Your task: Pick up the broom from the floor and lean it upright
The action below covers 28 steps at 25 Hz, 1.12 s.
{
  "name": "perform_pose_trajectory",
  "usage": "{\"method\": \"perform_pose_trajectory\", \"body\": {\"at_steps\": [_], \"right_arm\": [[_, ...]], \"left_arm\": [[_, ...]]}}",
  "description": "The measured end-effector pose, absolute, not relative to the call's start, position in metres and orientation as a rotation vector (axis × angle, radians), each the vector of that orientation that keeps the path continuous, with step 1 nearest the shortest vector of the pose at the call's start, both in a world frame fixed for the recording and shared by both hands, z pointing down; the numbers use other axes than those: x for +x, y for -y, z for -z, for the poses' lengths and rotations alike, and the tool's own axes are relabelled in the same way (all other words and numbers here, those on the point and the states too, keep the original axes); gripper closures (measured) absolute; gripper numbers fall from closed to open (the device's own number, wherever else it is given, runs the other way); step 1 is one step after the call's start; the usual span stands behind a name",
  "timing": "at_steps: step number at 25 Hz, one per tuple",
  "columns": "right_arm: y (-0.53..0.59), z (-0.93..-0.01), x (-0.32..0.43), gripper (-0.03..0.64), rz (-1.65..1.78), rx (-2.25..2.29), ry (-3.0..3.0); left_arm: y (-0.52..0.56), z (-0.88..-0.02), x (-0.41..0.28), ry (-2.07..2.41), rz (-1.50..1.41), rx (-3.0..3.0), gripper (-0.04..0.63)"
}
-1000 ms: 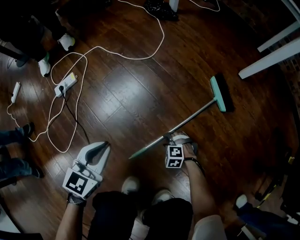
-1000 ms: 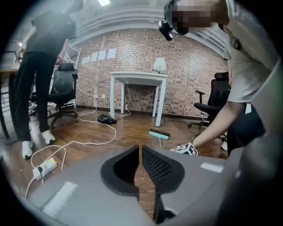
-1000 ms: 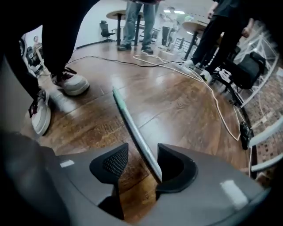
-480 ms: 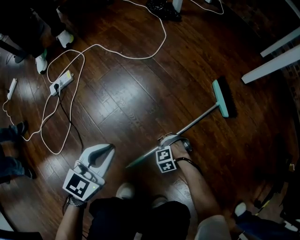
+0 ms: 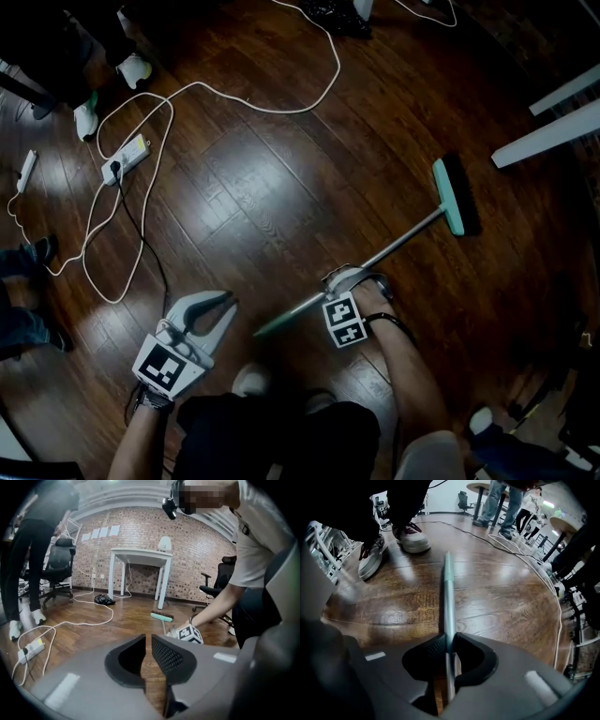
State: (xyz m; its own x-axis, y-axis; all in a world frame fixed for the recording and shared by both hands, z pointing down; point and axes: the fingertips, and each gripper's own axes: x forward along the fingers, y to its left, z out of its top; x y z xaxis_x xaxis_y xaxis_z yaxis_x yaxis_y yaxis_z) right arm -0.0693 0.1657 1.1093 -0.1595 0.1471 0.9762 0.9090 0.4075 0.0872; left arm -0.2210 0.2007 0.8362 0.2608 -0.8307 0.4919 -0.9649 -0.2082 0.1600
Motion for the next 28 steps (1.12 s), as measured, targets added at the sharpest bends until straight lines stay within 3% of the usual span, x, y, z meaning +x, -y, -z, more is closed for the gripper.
{"method": "perform_pose_trajectory", "body": {"at_steps": [2,6,11,17,28], "right_arm": [[-0.163,-1.099,-0.073,0.531,0.901,-0.944,1.640],[-0.156,-1.068,-0.078,0.532,0.918,-0.921,1.716],[-0.146,-1.014,-0.080,0.532,0.945,-0.850,1.830],[-0.129,-0.928,-0.073,0.534,0.947,-0.645,2.006],[-0.049,-0.766,-0.057,0.534,0.775,-0.101,2.266]], "left_arm": [[-0.213,-0.856,-0.212,1.578,-0.447,2.121,0.506],[-0.243,-0.878,-0.204,1.538,-0.379,2.055,0.442],[-0.243,-0.850,-0.209,1.590,-0.331,2.033,0.472],[-0.210,-0.745,-0.219,1.699,-0.309,2.086,0.575],[-0.164,-0.531,-0.198,1.734,-0.318,2.283,0.583]]}}
